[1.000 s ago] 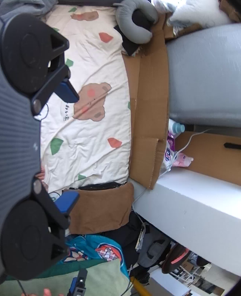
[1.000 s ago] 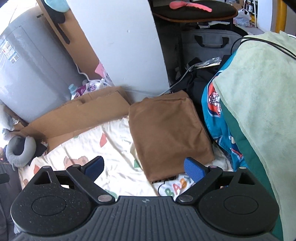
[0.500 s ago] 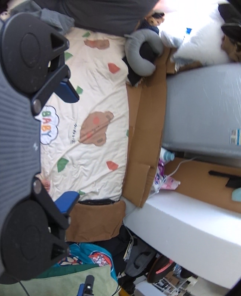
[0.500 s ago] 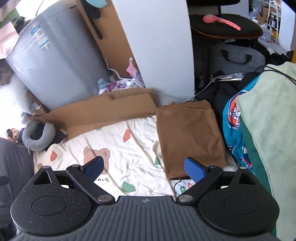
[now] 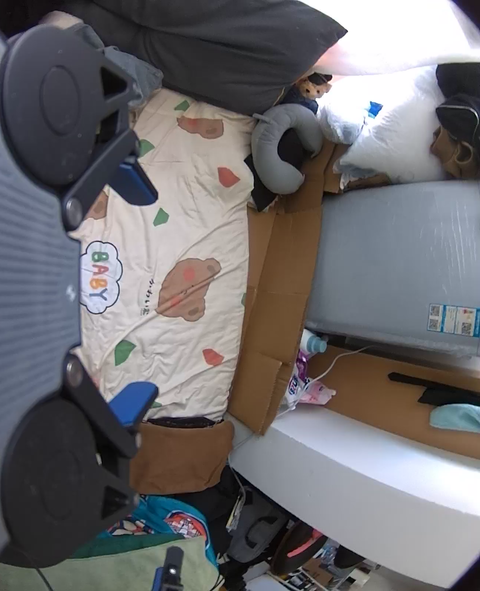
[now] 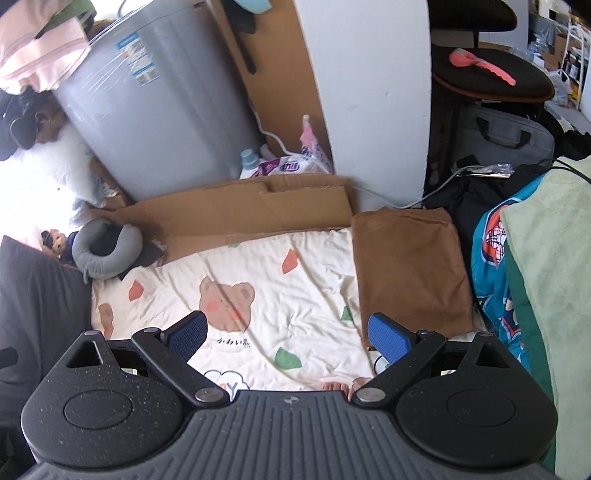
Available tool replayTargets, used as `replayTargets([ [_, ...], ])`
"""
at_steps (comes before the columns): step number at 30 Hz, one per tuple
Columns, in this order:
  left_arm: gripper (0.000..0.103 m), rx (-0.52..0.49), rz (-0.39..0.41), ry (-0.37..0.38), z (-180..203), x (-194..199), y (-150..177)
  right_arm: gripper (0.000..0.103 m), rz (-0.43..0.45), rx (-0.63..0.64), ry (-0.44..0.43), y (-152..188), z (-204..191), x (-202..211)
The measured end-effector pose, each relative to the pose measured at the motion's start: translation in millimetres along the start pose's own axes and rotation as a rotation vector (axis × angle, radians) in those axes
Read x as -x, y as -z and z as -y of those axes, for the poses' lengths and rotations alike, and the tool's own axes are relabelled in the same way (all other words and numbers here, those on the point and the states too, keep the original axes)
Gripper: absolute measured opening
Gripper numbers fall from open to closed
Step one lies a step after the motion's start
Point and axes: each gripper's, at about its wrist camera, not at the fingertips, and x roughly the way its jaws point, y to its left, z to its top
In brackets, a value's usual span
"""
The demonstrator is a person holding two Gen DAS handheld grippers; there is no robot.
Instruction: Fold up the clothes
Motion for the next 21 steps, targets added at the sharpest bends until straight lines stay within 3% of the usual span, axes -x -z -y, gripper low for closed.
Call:
replayTargets([
  [5,0.103,0.026,0.062,-0.034,-4,14,22,0.097,-0.021,0.046,-0.005,13,-20,-1],
  [21,0.103,0.169,0.088,-0.122,-21,-9,101,0.097,-0.041,0.131,0.008,55,-62,-22],
])
